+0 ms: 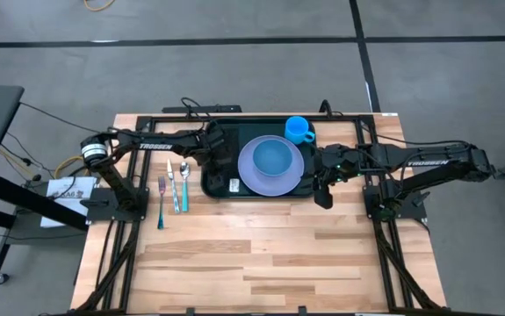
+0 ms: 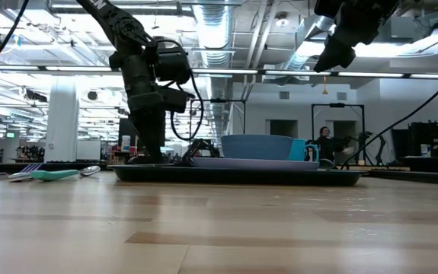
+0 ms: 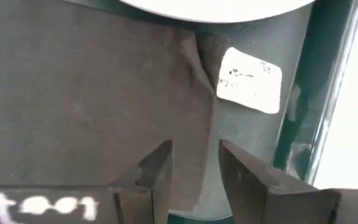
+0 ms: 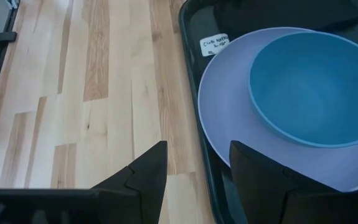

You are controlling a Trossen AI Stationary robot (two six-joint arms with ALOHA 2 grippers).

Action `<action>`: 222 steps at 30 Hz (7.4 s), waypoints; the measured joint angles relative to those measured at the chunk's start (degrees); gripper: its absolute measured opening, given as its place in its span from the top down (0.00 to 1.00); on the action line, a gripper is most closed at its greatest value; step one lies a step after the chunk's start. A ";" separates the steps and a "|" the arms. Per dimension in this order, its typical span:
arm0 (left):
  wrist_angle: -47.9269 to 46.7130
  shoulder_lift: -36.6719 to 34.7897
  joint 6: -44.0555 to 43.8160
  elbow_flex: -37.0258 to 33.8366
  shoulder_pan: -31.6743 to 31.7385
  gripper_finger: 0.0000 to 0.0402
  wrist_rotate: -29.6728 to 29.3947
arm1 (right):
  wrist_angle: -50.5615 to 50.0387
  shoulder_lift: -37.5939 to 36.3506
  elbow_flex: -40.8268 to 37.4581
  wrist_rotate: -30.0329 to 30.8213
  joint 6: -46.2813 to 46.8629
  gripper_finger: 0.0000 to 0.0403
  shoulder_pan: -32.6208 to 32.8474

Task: Set up tray
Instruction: Put the violet fork on top of the black napkin

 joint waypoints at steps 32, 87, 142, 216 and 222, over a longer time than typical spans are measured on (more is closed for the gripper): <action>-21.18 -24.95 -24.18 5.75 -11.12 0.68 -16.47 | 0.33 0.02 0.02 0.02 -0.12 0.59 -0.01; -44.83 -29.56 -93.77 -7.67 -35.25 0.68 -19.50 | 11.12 5.51 -7.78 13.57 -1.57 0.59 4.18; -35.29 -12.49 -88.59 -17.70 -30.90 0.68 -17.94 | 12.28 7.72 -7.76 13.55 -4.57 0.59 3.74; -24.19 -12.35 -81.40 -24.17 -25.70 0.68 -15.36 | 12.40 7.76 -7.76 13.51 -4.66 0.59 3.74; -23.99 -12.33 -78.85 -24.17 -24.10 0.68 -15.38 | 12.39 7.76 -7.76 13.51 -4.63 0.59 3.76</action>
